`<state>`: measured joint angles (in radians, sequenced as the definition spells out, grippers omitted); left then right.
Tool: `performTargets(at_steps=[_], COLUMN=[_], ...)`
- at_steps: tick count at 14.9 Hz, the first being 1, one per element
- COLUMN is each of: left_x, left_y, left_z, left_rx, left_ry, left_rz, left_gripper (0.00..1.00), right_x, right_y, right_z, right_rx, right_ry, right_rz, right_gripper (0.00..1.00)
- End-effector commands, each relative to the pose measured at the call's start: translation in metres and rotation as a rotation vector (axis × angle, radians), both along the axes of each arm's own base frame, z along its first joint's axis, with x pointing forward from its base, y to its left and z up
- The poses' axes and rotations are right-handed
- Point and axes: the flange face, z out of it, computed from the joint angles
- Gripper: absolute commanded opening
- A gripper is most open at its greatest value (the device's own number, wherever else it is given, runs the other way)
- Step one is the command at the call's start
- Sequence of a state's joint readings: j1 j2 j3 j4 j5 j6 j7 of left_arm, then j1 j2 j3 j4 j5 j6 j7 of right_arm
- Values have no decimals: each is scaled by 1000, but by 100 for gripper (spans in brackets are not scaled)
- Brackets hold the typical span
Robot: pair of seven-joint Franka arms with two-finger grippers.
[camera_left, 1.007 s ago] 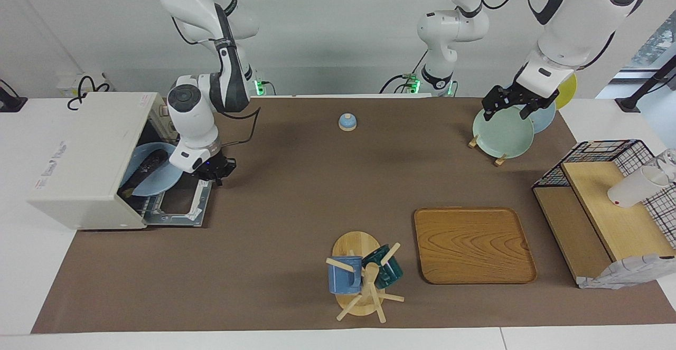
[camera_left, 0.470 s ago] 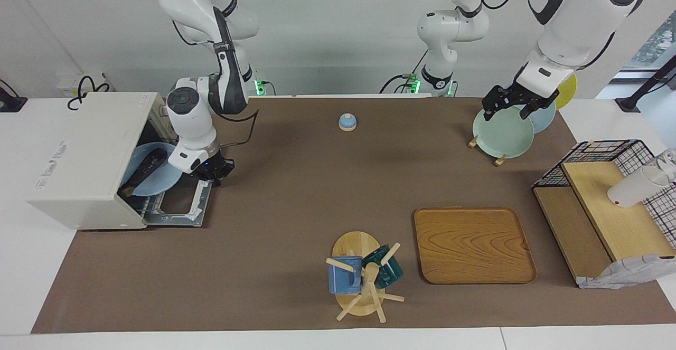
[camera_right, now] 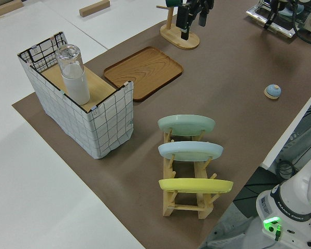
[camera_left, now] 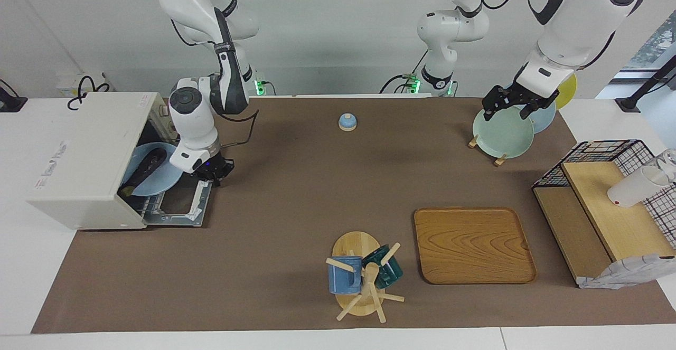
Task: Put eggplant into oven
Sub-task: 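Push the oven door closed with the right gripper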
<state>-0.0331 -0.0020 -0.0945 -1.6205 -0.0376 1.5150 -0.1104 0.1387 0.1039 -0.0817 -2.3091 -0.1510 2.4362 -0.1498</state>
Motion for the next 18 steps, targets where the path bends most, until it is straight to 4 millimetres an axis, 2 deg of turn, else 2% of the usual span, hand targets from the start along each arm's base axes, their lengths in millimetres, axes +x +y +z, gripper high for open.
performTargets(at_steps=[1,6,10,12,15,18], left_x=[-5,-4,-5,-4,-4,-4], left_y=[4,4,4,4,4,4], left_z=[3,3,3,3,3,3], left_rx=[4,4,4,4,4,4], left_ry=[8,6,8,6,7,7], left_rz=[4,4,4,4,4,4], left_gripper=[100,100,100,100,100,100], right_x=[10,25,53,57,58,55], right_y=[-2,-7,-15,-20,-61,-87], right_z=[14,30,75,92,109,113], right_rx=[-59,-163,-191,-192,-194,-141], right_ry=[1,21,30,49,67,97], right_rz=[46,114,85,82,72,23], right_gripper=[0,0,0,0,0,0])
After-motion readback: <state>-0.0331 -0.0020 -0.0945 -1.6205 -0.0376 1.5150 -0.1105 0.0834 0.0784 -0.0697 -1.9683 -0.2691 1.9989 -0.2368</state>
